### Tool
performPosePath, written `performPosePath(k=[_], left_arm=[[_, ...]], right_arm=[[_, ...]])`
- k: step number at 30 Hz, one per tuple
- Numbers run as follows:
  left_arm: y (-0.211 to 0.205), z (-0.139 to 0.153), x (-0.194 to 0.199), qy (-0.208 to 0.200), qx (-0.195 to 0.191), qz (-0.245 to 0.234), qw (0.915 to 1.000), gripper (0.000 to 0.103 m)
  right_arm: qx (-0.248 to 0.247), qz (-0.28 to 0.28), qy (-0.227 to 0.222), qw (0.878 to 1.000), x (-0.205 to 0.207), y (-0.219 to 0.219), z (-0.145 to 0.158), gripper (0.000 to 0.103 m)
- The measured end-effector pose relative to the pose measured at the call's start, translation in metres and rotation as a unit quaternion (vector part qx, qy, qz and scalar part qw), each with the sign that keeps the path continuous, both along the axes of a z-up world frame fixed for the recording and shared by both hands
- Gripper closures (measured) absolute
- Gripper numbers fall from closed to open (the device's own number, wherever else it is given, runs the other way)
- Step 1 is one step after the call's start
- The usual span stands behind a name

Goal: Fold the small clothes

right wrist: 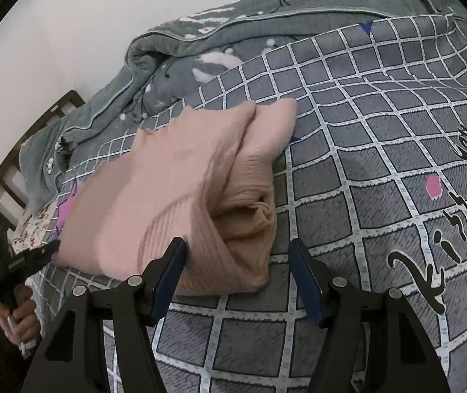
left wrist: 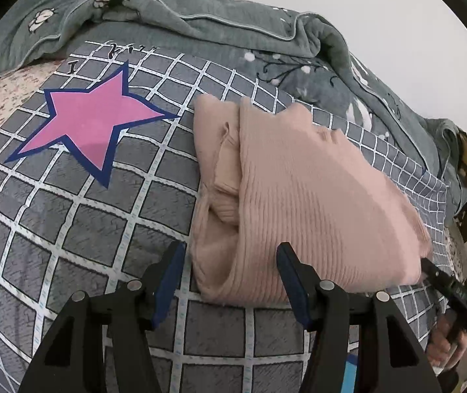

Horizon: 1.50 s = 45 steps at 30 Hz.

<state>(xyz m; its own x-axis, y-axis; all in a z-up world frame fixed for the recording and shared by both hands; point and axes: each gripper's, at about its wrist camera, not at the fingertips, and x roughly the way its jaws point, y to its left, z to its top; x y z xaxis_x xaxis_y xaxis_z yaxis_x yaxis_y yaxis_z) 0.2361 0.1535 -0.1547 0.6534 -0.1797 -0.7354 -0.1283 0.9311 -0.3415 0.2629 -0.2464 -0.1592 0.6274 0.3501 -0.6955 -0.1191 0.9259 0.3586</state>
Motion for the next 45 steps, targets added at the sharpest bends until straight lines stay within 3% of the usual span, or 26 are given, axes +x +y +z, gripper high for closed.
performPosePath(k=[8, 12, 13, 15, 16, 17, 20, 33, 45], left_arm=[[-0.002, -0.008, 0.011, -0.004, -0.016, 0.011, 0.9998, 0.047], [-0.004, -0.01, 0.017, -0.009, -0.007, 0.018, 0.9998, 0.057], [-0.003, -0.009, 0.017, -0.01, -0.008, 0.019, 0.9997, 0.064], [-0.001, -0.01, 0.018, -0.011, -0.019, 0.021, 0.9995, 0.074], [0.002, -0.011, 0.018, -0.009, -0.037, 0.02, 0.9991, 0.082], [0.004, -0.012, 0.019, -0.006, -0.05, 0.024, 0.9985, 0.083], [0.008, -0.011, 0.017, -0.007, -0.072, 0.036, 0.9967, 0.087], [0.001, 0.018, -0.029, -0.014, -0.062, 0.017, 0.9978, 0.091], [-0.012, 0.021, -0.113, -0.013, -0.051, -0.017, 0.9985, 0.09]], right_arm=[[-0.041, 0.001, 0.001, 0.999, 0.011, 0.011, -0.006, 0.039], [-0.052, 0.01, 0.006, 0.999, 0.02, 0.018, -0.008, 0.04], [-0.047, 0.013, 0.007, 0.999, 0.021, 0.017, -0.009, 0.041], [-0.023, 0.017, 0.009, 1.0, 0.022, 0.013, -0.01, 0.052], [-0.01, 0.021, 0.011, 1.0, 0.023, 0.011, -0.01, 0.063], [0.009, 0.027, 0.014, 0.999, 0.023, 0.008, -0.011, 0.074], [0.052, 0.029, 0.021, 0.998, 0.022, 0.0, -0.011, 0.088], [0.074, 0.02, -0.004, 0.997, -0.032, -0.002, 0.023, 0.091], [0.039, 0.058, -0.007, 0.998, -0.12, -0.014, 0.039, 0.092]])
